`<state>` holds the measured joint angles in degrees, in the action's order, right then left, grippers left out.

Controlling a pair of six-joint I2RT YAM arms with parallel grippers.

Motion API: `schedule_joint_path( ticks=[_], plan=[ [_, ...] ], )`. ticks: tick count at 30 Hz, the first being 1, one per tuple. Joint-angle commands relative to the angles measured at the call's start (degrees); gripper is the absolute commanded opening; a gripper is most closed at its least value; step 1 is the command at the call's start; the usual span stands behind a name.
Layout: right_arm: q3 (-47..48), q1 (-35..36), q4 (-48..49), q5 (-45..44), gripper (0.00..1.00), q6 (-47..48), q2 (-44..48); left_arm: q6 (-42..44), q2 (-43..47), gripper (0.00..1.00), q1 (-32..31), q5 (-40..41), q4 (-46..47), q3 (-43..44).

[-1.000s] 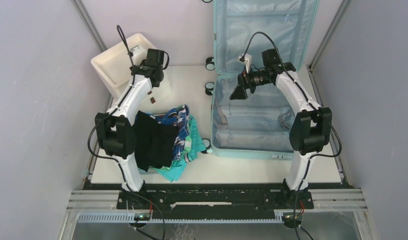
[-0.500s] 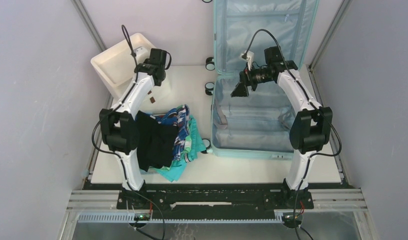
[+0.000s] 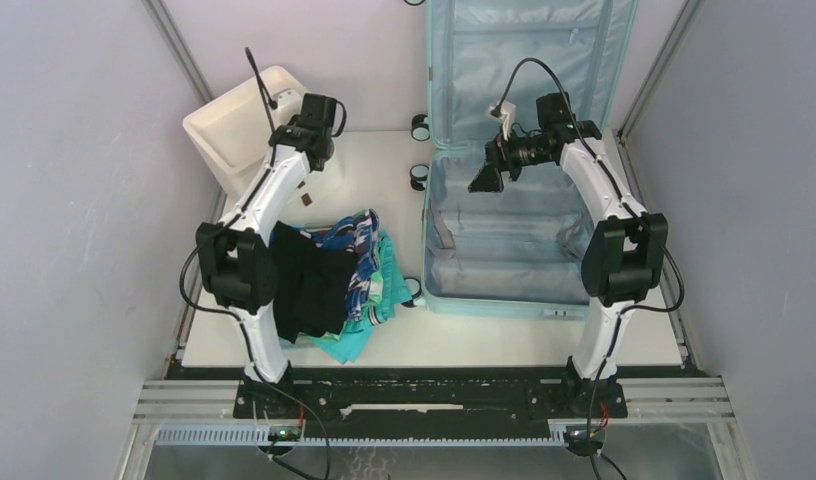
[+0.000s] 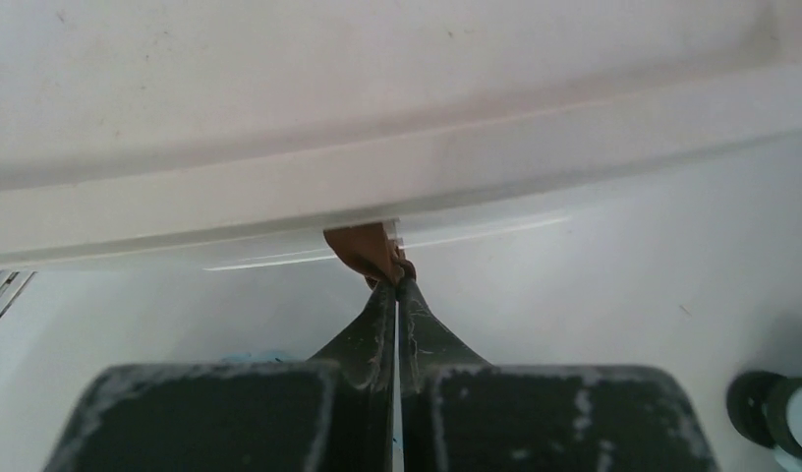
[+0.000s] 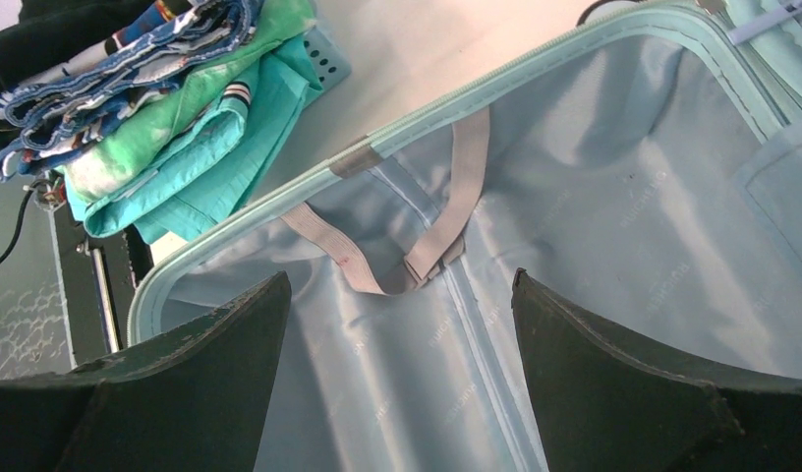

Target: Open, take out, and arrange the luggage

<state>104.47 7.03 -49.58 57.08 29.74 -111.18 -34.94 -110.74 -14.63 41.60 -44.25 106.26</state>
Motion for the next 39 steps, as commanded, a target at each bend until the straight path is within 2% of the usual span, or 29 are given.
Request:
schedule_joint_path(
  ticks=[1, 14, 17, 18, 20, 21, 23, 29, 39],
  plan=[
    [2.12, -1.00, -0.94, -1.10, 0.90, 2.94, -0.41, 0.15, 5.59, 0.00, -4.60, -7.52, 3.98, -1.27],
    [0.07, -4.17, -10.98, -5.23, 0.92, 17.64, 0.69, 1.09, 9.34, 0.00, -10.94, -19.71, 5.32, -7.49],
    [-0.07, -4.13, -11.15, -4.70, 0.92, 17.75, 0.57, 2.25, 11.11, 0.00, -10.91, -16.60, 5.63, -8.82],
    [-0.10, -4.01, -10.83, -4.43, 0.92, 17.35, 0.50, 3.03, 11.64, 0.07, -10.48, -14.48, 5.62, -9.07],
    [0.10, -3.53, -9.85, -4.20, 0.92, 16.48, 0.18, 3.63, 12.14, 0.36, -8.92, -10.15, 4.51, -8.99],
    [0.31, -3.18, -9.48, -4.22, 0.92, 16.24, -0.07, 3.49, 12.14, 0.46, -7.80, -8.69, 4.08, -8.98],
    [0.73, -2.29, -8.79, -4.27, 0.92, 15.46, -0.59, 2.91, 11.63, 0.55, -5.15, -7.40, 3.69, -8.82],
    [3.02, -0.41, -7.82, -3.94, 0.92, 13.85, -2.47, 0.78, 6.89, 0.61, -0.87, -3.11, 1.52, -5.05],
    [3.69, -0.18, -7.17, -4.02, 0.93, 12.69, -2.95, 1.87, 0.43, 0.60, 0.28, 2.03, 0.72, 1.76]
  ],
)
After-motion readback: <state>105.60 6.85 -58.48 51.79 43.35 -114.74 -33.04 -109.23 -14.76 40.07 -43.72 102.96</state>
